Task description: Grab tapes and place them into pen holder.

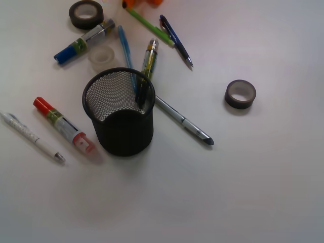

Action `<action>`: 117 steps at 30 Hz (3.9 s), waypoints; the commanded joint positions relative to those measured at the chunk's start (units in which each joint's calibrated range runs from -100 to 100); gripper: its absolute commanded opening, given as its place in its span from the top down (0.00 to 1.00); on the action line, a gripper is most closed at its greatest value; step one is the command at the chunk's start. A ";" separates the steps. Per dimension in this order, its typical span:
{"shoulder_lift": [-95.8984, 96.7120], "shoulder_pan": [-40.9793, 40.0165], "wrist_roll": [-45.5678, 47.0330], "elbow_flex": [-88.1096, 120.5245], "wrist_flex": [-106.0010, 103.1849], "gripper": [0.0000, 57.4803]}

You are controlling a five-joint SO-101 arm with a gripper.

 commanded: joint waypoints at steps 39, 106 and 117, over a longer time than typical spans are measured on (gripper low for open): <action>87.36 9.64 -6.35 -36.63 -10.04 0.43; 95.43 -6.36 -1.22 -79.20 -20.10 0.99; 94.58 -6.50 -5.52 -70.87 -20.62 0.41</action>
